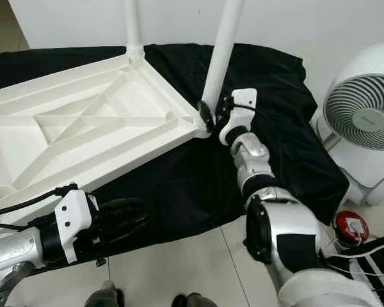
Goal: Building children table
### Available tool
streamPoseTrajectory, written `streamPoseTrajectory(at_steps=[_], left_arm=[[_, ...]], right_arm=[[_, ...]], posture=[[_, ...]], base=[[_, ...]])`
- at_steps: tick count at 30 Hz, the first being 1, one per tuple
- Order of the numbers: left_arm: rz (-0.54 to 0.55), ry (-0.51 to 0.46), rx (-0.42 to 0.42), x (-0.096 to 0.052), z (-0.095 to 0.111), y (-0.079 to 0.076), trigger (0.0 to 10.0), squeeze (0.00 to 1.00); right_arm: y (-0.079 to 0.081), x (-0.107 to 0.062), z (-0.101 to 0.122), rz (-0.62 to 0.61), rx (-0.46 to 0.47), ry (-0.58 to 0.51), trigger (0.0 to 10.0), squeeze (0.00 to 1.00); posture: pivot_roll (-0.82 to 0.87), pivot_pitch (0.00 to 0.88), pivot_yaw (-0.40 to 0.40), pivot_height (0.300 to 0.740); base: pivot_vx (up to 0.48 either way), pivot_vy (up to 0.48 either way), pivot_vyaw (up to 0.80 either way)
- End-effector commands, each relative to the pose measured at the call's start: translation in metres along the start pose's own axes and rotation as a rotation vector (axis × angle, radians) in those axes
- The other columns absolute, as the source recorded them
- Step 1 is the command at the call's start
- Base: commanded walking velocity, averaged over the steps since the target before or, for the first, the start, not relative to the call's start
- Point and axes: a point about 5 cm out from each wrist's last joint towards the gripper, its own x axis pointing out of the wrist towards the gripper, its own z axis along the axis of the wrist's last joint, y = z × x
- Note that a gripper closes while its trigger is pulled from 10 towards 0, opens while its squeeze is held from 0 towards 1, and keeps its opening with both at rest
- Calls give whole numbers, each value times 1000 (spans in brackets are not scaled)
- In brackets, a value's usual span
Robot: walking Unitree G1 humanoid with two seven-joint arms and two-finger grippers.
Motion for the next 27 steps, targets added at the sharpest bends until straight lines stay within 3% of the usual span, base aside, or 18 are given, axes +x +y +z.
streamPoseTrajectory(at_steps=[1,9,10,17,19,21,25,27], left_arm=[[-3,12,-4,-3,0,-1,10000,0],[24,95,12,-17,-22,15,10000,0],[52,121,23,-24,-30,26,10000,0],[92,156,39,-36,-39,48,10000,0],[113,178,47,-43,-45,62,10000,0],[121,192,59,-46,-47,68,10000,0],[188,213,113,-52,-57,97,10000,0],[198,213,114,-52,-58,99,10000,0]], right_arm=[[2,-2,1,31,9,-32,10000,0],[19,-12,-5,158,40,-91,10000,0],[24,-19,-9,189,56,-93,10000,0],[33,-33,-15,249,74,-98,10000,0],[36,-39,-16,266,87,-96,10000,0],[37,-41,-16,271,91,-97,10000,0],[40,-44,-11,263,100,-108,10000,0],[41,-44,-11,264,100,-108,10000,0]], posture=[[240,129,-96,740],[235,115,-107,740],[229,110,-110,740],[217,99,-115,740],[211,98,-116,740],[202,97,-115,740],[190,90,-115,740],[190,90,-115,740]], base=[[0,0,0],[0,0,0],[0,0,0],[0,0,0],[0,0,0],[0,0,0],[0,0,0],[0,0,0]])
